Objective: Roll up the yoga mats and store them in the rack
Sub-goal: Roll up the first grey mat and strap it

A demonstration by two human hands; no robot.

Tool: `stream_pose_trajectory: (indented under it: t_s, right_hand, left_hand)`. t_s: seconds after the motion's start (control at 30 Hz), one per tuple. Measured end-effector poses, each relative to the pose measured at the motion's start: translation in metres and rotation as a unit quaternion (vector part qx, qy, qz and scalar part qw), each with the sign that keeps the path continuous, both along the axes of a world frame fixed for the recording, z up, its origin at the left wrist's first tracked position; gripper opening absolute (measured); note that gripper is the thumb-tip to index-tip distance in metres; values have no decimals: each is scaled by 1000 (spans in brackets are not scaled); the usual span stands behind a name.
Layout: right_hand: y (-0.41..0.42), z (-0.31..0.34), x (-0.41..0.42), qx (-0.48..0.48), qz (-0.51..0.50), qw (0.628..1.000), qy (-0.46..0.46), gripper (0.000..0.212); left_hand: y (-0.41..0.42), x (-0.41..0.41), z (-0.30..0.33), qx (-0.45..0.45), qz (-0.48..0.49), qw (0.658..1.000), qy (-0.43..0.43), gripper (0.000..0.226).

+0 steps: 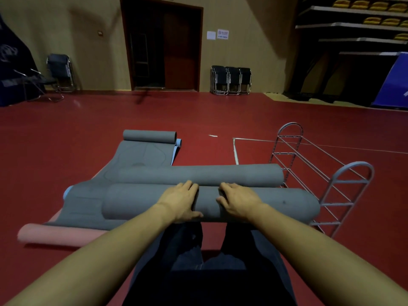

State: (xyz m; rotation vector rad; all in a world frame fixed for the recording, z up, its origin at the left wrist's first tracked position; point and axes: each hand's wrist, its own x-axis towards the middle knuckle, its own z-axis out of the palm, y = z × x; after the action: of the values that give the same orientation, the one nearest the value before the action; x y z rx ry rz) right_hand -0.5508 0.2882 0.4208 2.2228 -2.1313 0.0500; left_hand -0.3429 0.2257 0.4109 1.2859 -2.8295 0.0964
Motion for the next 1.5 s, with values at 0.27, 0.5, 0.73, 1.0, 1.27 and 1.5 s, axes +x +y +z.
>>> stream_pose_trajectory:
  t_s: [0.27,0.5,0.73,1.0,1.27,1.5]
  right_hand:
    - [4,-22,-2,-33,-1,994,108,118]
    - [2,-45,3,-108,-5,987,117,93]
    - [-6,-50,1,-146,-20,984,104,87]
    - [-16,-46,-4,-163,-3,982,94,74]
    - [-29,-50,-3,-103,-43,985,135,121]
    - [-40,-38,-13,-80,-4,987,142,118]
  left_hand:
    - [-11,0,-15,21,1,1000,-2,83]
    - [-16,-5,-13,37,9,999,32,72]
    - [-22,-10,-14,-37,20,999,34,51]
    - [-33,-19,-10,-67,0,997,35,57]
    - [-36,-20,-41,-106,29,993,-45,122]
    - [-48,-21,-35,-97,23,995,-13,117]
